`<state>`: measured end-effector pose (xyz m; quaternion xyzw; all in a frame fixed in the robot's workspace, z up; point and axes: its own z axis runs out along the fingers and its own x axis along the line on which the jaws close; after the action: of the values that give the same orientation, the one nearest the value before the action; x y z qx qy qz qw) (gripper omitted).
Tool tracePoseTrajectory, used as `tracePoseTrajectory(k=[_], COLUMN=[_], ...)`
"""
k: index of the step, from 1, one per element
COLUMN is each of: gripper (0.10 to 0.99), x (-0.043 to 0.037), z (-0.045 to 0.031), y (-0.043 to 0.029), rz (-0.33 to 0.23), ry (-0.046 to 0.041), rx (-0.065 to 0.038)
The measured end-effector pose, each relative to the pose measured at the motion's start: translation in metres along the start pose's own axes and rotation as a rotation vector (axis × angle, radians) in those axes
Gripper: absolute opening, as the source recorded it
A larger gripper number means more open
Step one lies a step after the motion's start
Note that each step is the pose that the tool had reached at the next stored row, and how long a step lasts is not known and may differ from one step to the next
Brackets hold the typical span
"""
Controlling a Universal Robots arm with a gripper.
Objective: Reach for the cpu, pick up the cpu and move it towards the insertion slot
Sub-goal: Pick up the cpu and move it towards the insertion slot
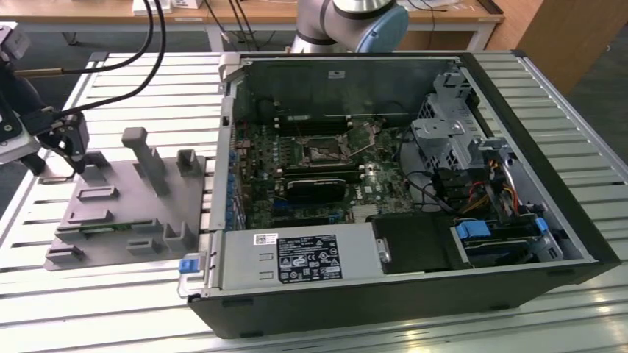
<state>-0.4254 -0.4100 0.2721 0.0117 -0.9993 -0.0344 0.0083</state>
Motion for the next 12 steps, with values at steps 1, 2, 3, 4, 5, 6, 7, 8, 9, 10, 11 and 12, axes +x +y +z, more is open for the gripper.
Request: tracePoseTrajectory(k=[1, 2, 3, 4, 5, 6, 7, 8, 9, 10, 11, 12], gripper=[0.545, 0.545, 0.545, 0.545, 0.545, 0.545, 0.545, 0.545, 0.545, 0.545, 0.545, 0.545], x=[0.0000, 0.0000, 0.0001, 0.0001, 0.0001, 0.0001, 0.0001, 0.0001, 0.0001, 0.0001, 0.0002, 0.0002], z=[-0.0009, -0.0020, -0.0030, -0.0041, -0.0051, -0.0060, -0.0067, -0.0073, -0.0078, -0.0083, -0.0089, -0.0093], y=[0.0001, 0.0002, 0.0002, 0.0003, 0.0004, 0.0004, 0.0005, 0.0005, 0.0006, 0.0006, 0.0006, 0.0007], rz=[0.000, 0.000, 0.000, 0.000, 0.000, 0.000, 0.000, 0.000, 0.000, 0.000, 0.000, 0.000], ry=[0.0001, 0.0000, 0.0000, 0.0000, 0.0000, 0.0001, 0.0001, 0.0000, 0.0000, -0.0001, 0.0000, 0.0000], rx=[0.000, 0.000, 0.000, 0.000, 0.000, 0.000, 0.000, 0.000, 0.000, 0.000, 0.000, 0.000])
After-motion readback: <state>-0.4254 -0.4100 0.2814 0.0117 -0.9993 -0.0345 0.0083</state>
